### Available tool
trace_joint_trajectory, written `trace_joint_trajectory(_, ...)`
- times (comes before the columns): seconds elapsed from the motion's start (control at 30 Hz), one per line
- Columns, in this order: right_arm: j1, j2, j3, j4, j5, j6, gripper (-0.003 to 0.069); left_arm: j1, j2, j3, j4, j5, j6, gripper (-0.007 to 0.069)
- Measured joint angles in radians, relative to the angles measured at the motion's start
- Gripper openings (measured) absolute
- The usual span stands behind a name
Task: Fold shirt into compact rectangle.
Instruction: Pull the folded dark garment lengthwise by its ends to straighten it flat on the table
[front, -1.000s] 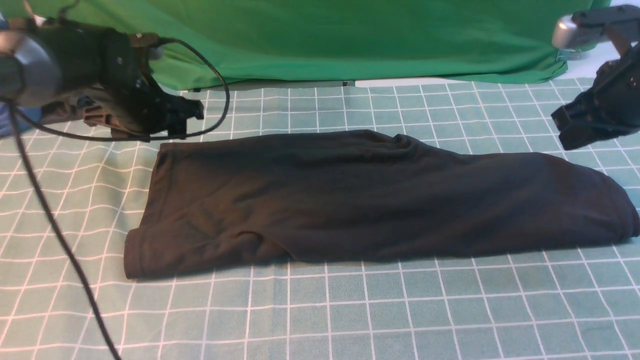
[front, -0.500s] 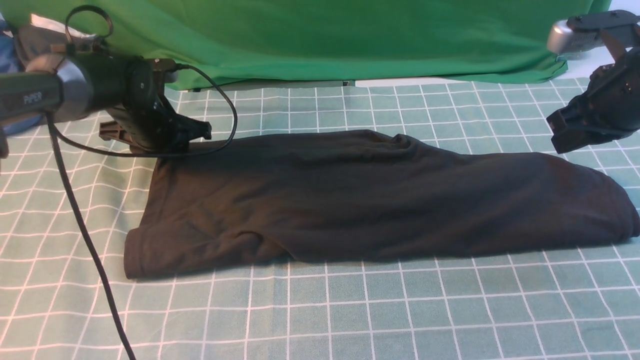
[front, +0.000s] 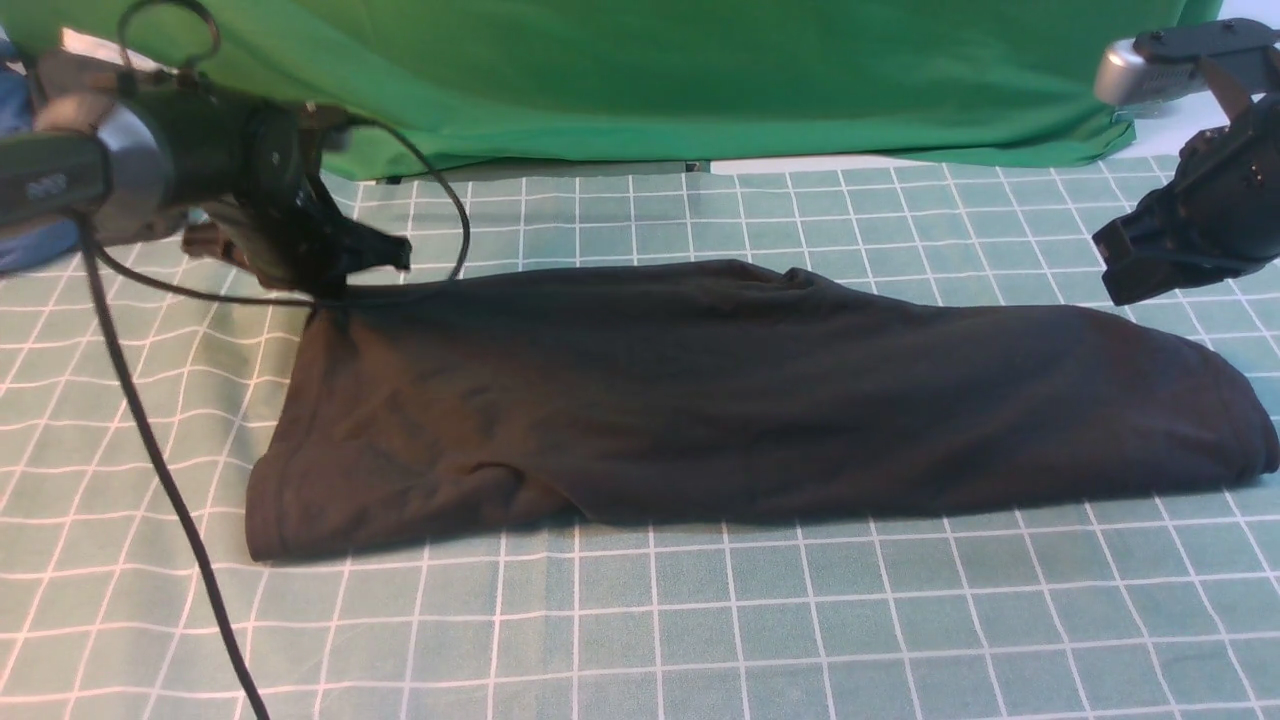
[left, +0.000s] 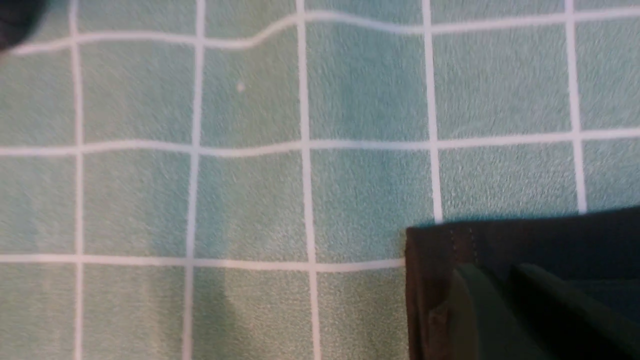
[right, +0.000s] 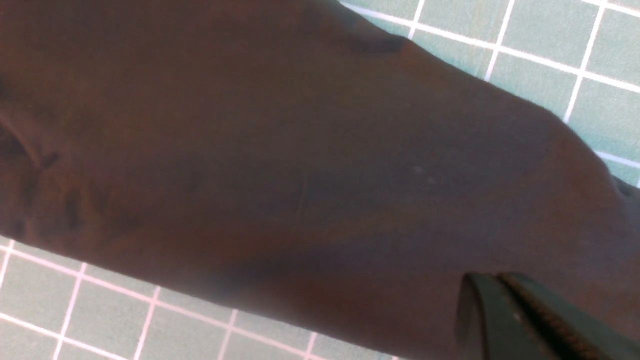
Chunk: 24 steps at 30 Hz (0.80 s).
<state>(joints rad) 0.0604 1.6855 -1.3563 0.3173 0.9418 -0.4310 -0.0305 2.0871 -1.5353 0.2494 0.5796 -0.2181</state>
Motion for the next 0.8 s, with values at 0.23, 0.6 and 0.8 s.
trace_joint_trajectory(0.23, 0.000, 0.000, 0.000, 0.000, -0.004, 0.000, 0.0019, 0.007, -0.016, 0.000, 0.089, -0.008, -0.079, 0.0015)
trace_joint_trajectory(0.6, 0.000, 0.000, 0.000, 0.001, -0.004, 0.000, 0.0019, 0.023, 0.010, 0.000, 0.103, -0.075, -0.093, 0.0081)
trace_joint_trajectory(0.8, 0.000, 0.000, 0.000, 0.001, 0.002, 0.000, 0.0019, 0.024, -0.023, -0.028, 0.175, 0.067, -0.094, 0.0332)
